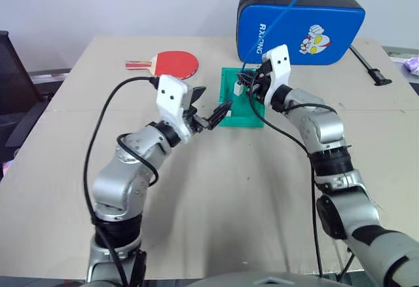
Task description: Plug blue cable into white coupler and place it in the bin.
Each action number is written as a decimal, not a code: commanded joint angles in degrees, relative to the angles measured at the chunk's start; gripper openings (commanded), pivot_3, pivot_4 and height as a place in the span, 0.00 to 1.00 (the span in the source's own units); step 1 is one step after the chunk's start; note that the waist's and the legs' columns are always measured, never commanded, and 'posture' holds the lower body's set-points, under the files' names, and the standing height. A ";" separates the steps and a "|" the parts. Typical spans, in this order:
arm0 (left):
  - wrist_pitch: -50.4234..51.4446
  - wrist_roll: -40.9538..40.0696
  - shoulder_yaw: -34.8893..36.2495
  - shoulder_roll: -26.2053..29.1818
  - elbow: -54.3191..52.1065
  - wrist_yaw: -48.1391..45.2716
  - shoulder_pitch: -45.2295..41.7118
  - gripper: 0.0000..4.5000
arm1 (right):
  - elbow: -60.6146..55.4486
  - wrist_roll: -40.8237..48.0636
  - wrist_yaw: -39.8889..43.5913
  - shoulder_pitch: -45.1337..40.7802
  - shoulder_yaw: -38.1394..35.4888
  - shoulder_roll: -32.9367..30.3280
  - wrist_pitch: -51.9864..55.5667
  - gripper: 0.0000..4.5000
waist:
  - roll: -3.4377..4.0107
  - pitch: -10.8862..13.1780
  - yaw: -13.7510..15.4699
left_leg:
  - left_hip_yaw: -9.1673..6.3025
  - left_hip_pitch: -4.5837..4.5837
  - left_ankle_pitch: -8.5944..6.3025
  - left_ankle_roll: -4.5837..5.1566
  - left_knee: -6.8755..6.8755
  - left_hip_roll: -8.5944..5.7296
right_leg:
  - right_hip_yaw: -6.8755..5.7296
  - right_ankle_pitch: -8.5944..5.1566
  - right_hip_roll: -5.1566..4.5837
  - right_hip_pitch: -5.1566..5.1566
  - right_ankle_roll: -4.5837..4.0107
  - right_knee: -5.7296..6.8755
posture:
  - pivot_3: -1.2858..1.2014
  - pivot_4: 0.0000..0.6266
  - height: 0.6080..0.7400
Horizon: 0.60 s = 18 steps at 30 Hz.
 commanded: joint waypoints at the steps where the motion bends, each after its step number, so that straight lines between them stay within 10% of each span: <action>1: 4.32 -1.93 1.98 1.66 -3.86 2.11 -1.75 0.92 | 8.59 1.13 -0.11 -5.98 -3.49 0.19 -1.12 0.00 | 0.02 0.01 0.00 | 0.00 -0.02 0.00 0.00 -0.04 0.00 | 0.00 0.00 0.00 0.00 0.00 0.00 | 0.52 0.24 0.56; 11: 7.43 -5.06 2.71 1.66 -6.83 5.32 -1.11 0.92 | 8.95 1.67 -0.11 -6.05 -7.75 -3.21 -5.31 0.94 | 0.03 0.04 0.24 | -0.10 -0.11 0.01 -0.03 -0.04 -0.01 | 0.11 0.00 -0.09 -0.01 0.00 0.00 | 0.52 0.24 0.56; 18: -0.39 -4.00 4.27 4.35 -13.31 1.26 15.67 0.92 | -23.93 12.59 14.57 20.45 -11.14 -13.96 -2.79 1.00 | 0.06 0.05 0.48 | -0.23 -0.20 -0.01 -0.03 -0.34 -0.06 | 0.07 0.00 -0.41 -0.02 0.01 -0.08 | 0.52 0.24 0.56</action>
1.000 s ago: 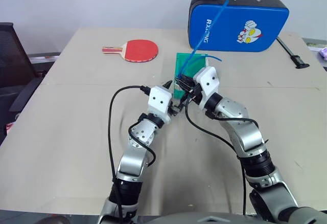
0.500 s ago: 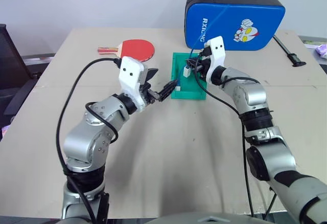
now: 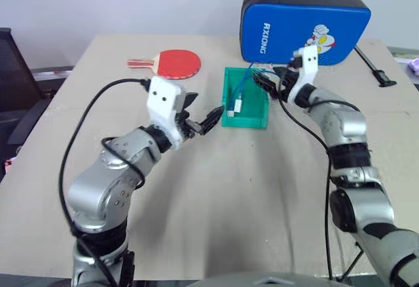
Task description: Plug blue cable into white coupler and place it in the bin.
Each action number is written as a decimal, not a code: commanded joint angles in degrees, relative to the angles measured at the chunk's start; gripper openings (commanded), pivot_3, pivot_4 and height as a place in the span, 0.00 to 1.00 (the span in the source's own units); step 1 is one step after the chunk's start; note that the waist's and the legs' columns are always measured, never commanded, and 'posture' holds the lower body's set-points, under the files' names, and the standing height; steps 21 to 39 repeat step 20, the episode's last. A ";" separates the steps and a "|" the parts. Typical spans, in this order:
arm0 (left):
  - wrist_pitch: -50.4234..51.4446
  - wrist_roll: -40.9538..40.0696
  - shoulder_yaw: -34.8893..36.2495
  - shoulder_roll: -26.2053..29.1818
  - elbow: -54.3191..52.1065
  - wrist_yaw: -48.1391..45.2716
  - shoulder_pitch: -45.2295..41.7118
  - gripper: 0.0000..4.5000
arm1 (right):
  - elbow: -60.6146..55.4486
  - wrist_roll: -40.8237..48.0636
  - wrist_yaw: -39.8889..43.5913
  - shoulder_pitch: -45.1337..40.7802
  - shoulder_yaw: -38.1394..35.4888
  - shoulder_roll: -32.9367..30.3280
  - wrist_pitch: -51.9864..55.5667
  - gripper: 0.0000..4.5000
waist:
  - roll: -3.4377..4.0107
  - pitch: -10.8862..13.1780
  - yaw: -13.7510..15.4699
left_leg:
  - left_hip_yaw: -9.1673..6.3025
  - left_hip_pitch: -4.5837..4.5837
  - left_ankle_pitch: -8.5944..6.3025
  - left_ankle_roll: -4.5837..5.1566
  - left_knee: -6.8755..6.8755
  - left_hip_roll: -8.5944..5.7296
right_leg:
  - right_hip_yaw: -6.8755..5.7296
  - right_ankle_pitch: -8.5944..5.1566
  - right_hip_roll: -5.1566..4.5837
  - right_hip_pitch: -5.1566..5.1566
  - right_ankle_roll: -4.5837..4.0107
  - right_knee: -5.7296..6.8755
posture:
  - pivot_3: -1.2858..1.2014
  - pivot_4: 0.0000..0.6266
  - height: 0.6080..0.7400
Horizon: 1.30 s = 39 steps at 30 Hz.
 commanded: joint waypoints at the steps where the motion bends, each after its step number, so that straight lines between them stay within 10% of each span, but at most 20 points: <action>1: -7.87 -0.07 1.82 0.46 -4.38 -4.43 10.02 0.92 | -13.89 5.94 7.84 10.07 -5.38 -5.34 -2.81 1.00 | 0.03 0.02 0.03 | 0.01 0.02 0.00 0.00 -0.05 0.00 | 0.00 0.00 -0.01 0.00 0.00 -0.02 | 0.52 0.24 0.56; 12: -37.05 11.66 -0.25 2.03 6.88 -14.76 34.41 0.96 | -11.20 1.22 24.53 43.92 -7.81 -18.10 -20.15 1.00 | 0.20 0.18 0.92 | 0.40 1.18 -0.08 0.21 -0.22 0.09 | 0.26 -0.20 0.25 0.87 -0.28 -0.52 | 0.52 0.24 0.56; 39: -42.33 15.60 -2.36 1.63 12.71 -14.84 35.62 0.96 | -14.22 3.16 24.55 48.17 -8.24 -15.28 -25.74 1.00 | 0.03 0.16 1.05 | 0.80 1.29 -0.07 0.24 -0.19 0.15 | 0.55 -0.10 0.59 0.76 -0.34 -0.52 | 0.52 0.24 0.56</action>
